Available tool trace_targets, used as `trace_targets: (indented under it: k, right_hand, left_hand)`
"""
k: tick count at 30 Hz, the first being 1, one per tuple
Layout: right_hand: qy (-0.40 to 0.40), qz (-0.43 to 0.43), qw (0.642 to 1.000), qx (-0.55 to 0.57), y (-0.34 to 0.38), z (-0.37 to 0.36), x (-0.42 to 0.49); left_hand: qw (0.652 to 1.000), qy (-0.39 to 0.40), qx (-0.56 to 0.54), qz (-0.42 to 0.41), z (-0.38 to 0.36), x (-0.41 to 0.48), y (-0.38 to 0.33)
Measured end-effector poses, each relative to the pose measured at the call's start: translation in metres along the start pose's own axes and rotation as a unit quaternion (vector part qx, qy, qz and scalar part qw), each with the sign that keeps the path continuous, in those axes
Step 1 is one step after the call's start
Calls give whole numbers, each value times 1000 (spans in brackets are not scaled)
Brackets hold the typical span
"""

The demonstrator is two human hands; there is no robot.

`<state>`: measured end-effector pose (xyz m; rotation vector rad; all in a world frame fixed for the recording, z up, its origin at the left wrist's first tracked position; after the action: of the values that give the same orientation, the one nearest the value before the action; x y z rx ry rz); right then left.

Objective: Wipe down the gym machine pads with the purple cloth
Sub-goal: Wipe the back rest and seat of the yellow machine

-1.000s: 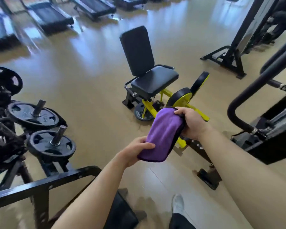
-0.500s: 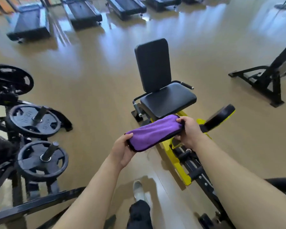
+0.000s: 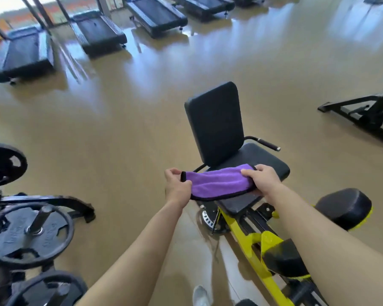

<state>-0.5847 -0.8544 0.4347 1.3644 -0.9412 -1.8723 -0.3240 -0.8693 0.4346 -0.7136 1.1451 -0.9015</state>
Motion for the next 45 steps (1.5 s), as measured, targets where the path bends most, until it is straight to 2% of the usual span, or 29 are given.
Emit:
trace_targets:
  k: [8,12,16,22,24,26,27,28,29,31,33,34,36,37,40,45]
  right_hand:
    - [8,38,999,10,63,-21,138]
    - [15,41,999,25,93,-31,212]
    - [43,44,998,12,134,-41,276]
    - [73,105,992,11,218,-53,354]
    - [77,126,989,2,245,-58,372]
    - [35,151,986,-64,262,-59,390]
    - [-12,169,974,-152,266,-58,395]
    - [-57,196,943,-263,268,-60,398]
    - [-81,239,896,-365,268,-67,398]
    - [-43,345,797,-493,256,-95,396]
    - [50,374,728,-572,233,-126,399]
    - [73,366,712,-595,221,-136,403]
    - [60,368,713,-594,209,-145,411]
    - [45,380,712,-588,208,-145,414]
    - [34,432,682,-589,212,-138,428]
    - [9,505,656,-561,227,-108,456]
  left_hand:
    - [989,-14,124,-77,-21,132,-73]
    - [988,-25,123,-91,-37,191,-101]
    - [986,-82,114,-95,-51,241,-132]
    - [977,-168,66,-116,-63,294,-176]
    - [977,-173,58,-114,-65,310,-183]
    - [982,-141,94,-86,-71,331,-181]
    - [983,-116,125,-61,-75,340,-178]
    - [983,-95,154,-44,-80,349,-174]
    - [979,-83,179,-46,-84,356,-170]
    - [969,-73,215,-93,-95,371,-165]
    - [964,-69,225,-125,-107,384,-160]
    - [963,-71,225,-133,-112,390,-157]
    - [959,-84,228,-149,-121,398,-150]
    - [954,-92,235,-163,-124,401,-148]
    - [929,-119,287,-201,-127,407,-145]
    - [837,-149,472,-231,-146,419,-177]
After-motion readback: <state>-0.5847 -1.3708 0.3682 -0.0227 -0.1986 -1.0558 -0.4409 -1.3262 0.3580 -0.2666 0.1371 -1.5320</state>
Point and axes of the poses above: each hand's wrist, its own x-axis towards the middle knuckle, its own z-axis out of the back of the hand, y = z × x, the point moved 4 cm from there along x, towards the middle knuckle, and after that the axes turned 5 degrees about y, right-handed, at the moved point
